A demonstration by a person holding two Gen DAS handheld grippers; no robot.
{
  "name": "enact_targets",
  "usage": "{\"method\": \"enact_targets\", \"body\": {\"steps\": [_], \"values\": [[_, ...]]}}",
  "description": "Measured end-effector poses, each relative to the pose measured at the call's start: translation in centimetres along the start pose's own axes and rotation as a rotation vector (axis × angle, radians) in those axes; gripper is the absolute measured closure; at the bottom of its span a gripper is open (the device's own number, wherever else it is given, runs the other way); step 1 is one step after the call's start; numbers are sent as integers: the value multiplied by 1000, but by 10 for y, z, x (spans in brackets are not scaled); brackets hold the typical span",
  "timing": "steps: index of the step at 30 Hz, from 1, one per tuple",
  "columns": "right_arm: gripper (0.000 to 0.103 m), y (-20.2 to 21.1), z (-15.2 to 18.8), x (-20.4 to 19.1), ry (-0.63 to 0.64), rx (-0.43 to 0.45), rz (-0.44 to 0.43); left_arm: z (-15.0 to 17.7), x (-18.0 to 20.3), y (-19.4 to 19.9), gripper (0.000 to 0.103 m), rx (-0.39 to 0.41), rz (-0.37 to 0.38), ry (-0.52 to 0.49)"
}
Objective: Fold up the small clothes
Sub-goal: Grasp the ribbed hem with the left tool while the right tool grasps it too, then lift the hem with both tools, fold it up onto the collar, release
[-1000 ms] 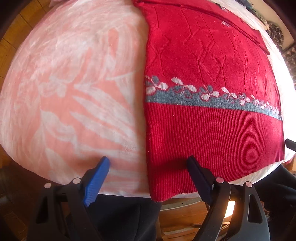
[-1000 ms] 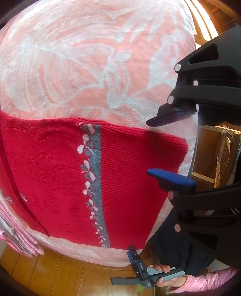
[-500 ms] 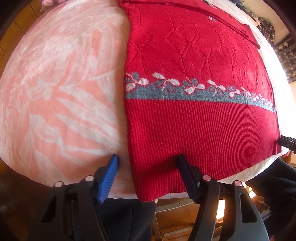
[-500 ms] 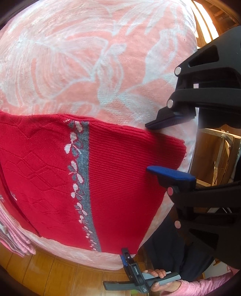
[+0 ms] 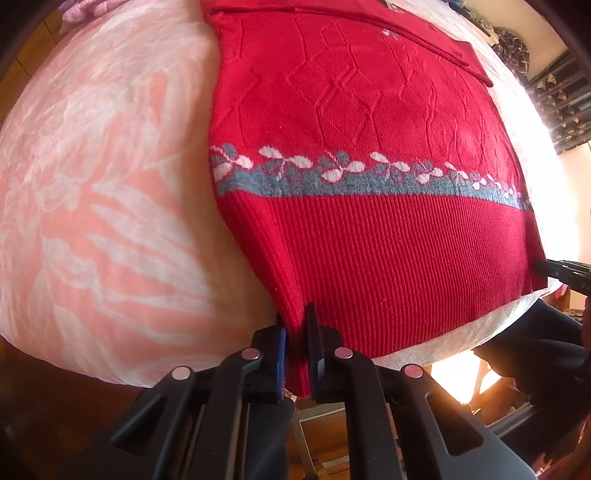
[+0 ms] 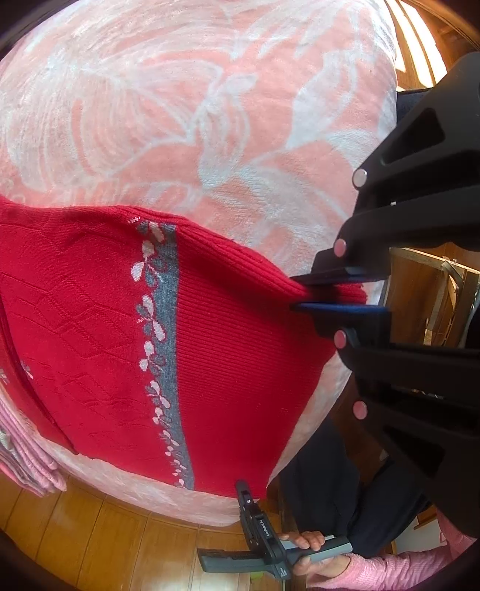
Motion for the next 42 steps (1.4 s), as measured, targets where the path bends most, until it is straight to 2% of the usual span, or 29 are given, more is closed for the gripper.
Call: {"method": "enact_targets", "body": {"steps": [6, 13, 19, 26, 33, 42], "values": [[96, 17, -5, 3, -32, 38, -61, -9, -4, 10, 95, 64, 42, 39], [96, 46, -20, -2, -63, 99, -156, -33, 8, 49, 95, 227, 67, 16], [96, 76, -36, 4, -126, 163, -217, -52, 3, 67, 95, 285, 62, 34], [96, 100, -74, 5, -161, 206, -204, -77, -10, 85, 95, 342, 56, 88], [96, 113, -125, -1, -139, 233, -135, -126, -14, 103, 95, 390, 47, 112], [96, 89, -189, 21, -158, 199, -86, -193, -19, 91, 95, 388, 36, 146]]}}
Point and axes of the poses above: each gripper's, at about its wrist camera, not at the fingertips, and y roughly against the way its jaws point, x to its right, z to its underside, the point moved 6 cm from there along -y, roughly the way its jaws point
